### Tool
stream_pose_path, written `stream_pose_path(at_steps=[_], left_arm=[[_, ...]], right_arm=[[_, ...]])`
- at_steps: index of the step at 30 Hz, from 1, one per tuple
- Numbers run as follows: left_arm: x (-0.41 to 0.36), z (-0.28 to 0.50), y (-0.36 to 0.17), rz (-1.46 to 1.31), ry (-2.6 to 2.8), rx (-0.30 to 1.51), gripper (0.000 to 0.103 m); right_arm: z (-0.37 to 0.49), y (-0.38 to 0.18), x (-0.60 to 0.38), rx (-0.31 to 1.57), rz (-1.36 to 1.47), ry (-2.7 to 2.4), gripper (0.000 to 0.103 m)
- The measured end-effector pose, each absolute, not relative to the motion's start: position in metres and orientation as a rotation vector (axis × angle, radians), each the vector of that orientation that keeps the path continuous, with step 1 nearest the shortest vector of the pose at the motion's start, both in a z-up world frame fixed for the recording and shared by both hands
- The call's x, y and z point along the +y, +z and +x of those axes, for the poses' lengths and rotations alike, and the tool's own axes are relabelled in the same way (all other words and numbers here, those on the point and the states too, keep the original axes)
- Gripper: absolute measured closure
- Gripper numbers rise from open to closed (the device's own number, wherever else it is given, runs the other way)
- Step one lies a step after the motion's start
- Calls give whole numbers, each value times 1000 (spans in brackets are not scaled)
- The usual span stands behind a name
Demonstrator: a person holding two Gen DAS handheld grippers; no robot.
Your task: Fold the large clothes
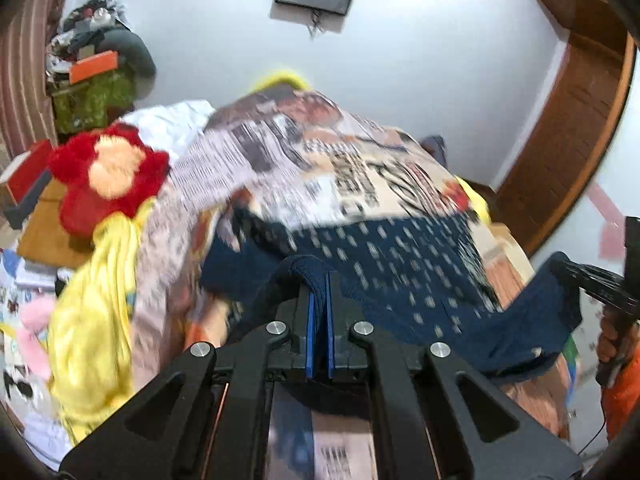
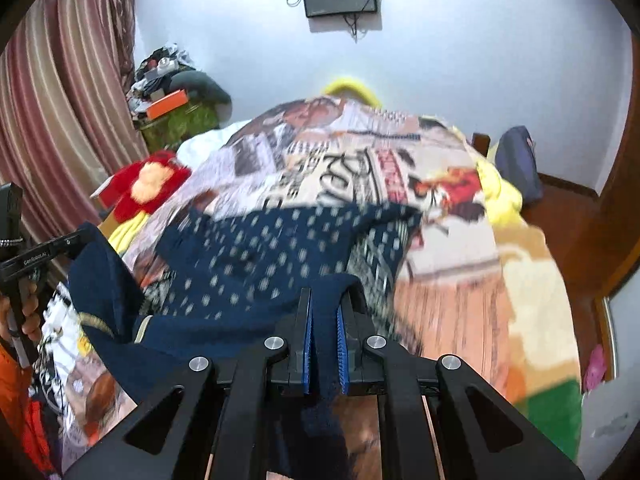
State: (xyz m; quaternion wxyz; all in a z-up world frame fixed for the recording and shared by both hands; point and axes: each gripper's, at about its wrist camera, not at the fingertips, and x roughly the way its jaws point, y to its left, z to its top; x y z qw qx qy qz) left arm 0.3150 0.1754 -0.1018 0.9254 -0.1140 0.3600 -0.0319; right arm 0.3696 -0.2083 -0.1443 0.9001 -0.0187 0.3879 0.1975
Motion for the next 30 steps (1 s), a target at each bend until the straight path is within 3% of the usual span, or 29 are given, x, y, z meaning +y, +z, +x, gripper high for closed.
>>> stream_pose_path(at_steps=[8,18,26,30], left_arm=[[199,413,-136,-244,87,791,100],[212,485,-247,-222,217,1005,99],[199,492,-265,-104,263,1034,95],[204,495,-263,-94,275,1065,91]], right_arm=[[476,-164,-191,817,-55,314,95],[551,-261,-205,990,-29,259,95],[540,-250,-210,967,-105,294,94],[530,-235,-223,887,-272,57,94]])
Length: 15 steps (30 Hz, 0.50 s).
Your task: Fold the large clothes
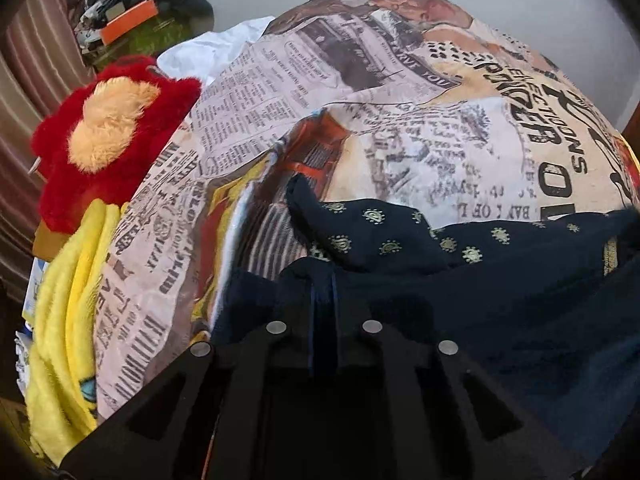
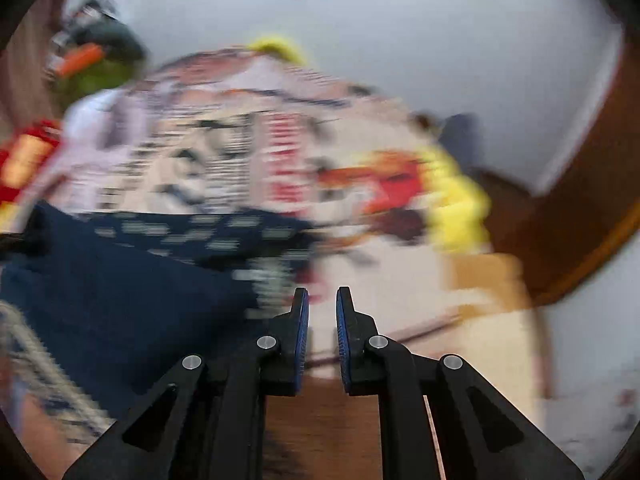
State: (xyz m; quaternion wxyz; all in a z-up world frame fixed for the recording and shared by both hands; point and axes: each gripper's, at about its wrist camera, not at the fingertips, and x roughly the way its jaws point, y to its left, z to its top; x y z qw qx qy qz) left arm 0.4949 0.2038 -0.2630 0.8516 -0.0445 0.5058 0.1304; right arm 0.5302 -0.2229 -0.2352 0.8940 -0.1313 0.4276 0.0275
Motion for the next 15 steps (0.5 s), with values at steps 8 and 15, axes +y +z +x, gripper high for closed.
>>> stream_pose_path(at_steps=[8,15], left_arm=[[204,482,-213,-96,219,1012,88],[201,455,-149,-104,186,875,54]], right_arm=[[504,-213,-261,917,-212,81,94],[479,-193,-234,880,-175,198,94]])
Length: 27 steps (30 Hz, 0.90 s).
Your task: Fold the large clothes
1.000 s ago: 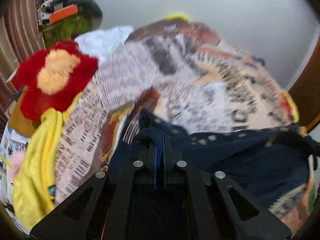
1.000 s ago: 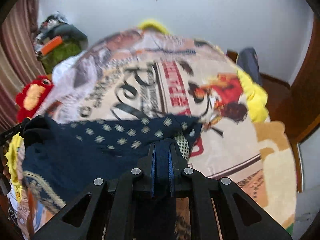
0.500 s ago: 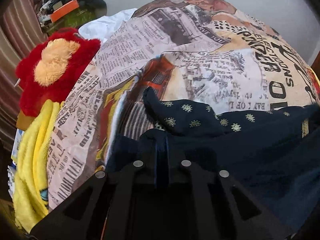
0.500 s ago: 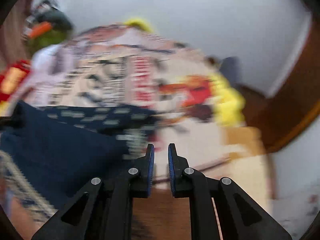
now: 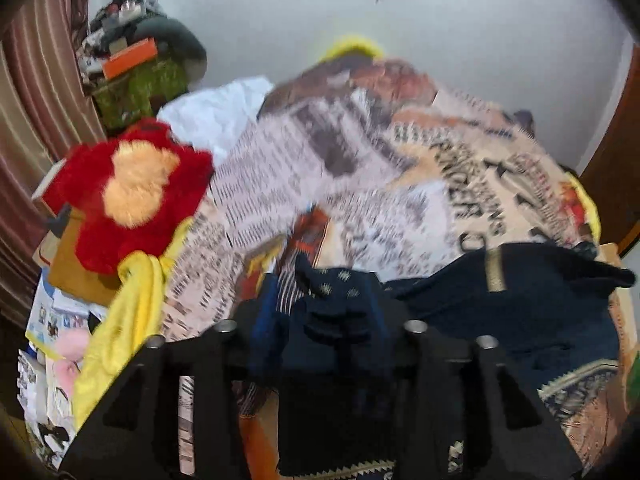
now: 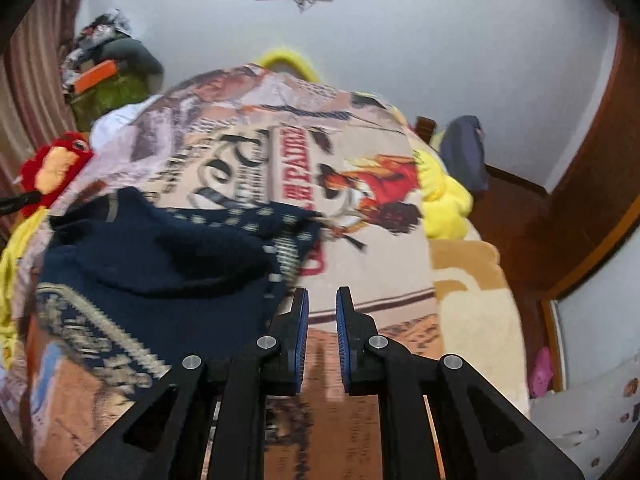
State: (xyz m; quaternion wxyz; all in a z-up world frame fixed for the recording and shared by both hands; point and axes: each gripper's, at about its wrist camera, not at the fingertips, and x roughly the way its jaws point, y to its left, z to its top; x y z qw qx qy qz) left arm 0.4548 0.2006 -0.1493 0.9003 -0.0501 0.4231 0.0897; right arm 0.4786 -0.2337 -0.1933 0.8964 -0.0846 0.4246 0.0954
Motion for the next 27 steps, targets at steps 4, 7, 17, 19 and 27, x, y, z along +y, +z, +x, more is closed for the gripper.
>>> stream_pose_path(at_steps=[4,7,17,19,27], left_arm=[[186,438,-135,-43,142,858,42],[169,423,-143,2,91,875,31],[131,435,-242,17,-15,1085,29],[135,447,-253,-6,-4,1100,29],[164,502,-246,-50,128,1052,29]], right_arm=[[470,-190,-211,883,-143,288,94],[465,-196,-191,908,-116,358,94],[482,-254,-133,1009,-182,445,94],[494,-266,-126,1018,-201,434,94],[545,-257,-120,968,-169,424,94]])
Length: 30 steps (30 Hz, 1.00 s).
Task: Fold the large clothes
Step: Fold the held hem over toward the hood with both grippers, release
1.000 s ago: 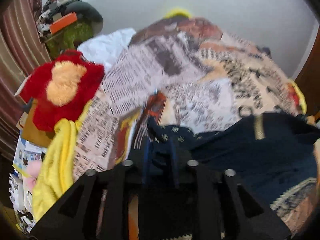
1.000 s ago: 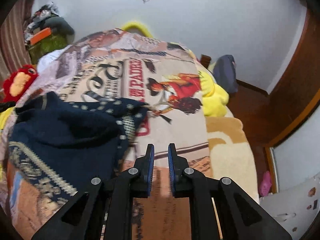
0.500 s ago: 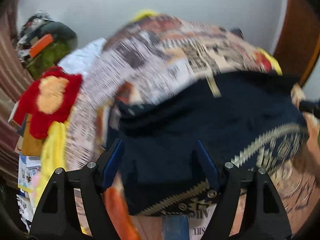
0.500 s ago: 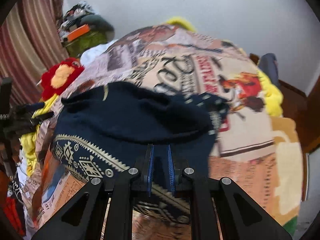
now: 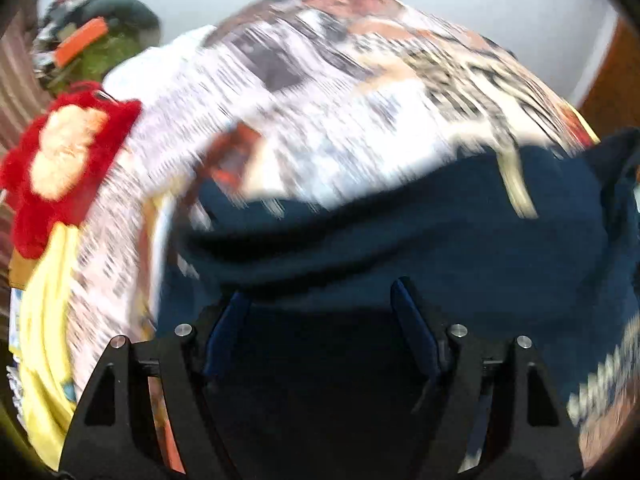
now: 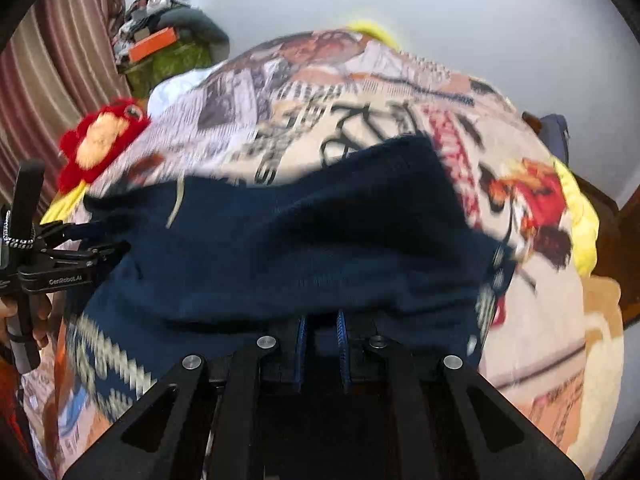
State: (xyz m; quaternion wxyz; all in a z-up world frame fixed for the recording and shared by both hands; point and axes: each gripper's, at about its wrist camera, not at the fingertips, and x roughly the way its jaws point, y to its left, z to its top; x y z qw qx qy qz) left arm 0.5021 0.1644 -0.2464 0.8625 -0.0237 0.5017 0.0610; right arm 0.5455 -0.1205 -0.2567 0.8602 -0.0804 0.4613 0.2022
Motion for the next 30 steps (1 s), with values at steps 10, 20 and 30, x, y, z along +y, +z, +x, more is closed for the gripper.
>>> stream_pose_path(at_steps=[10,20,30], left_arm=[[215,536,-237,13,347,1029,29],[180,471,-186,100,157,932,29],[136,410,-208,-33,-86,996,24]], right_arm=[[594,-254,-144,923,-281,183,94],[522,-202,-136,880,-168,391,94],[454,-220,-46,949,-248,649,94]])
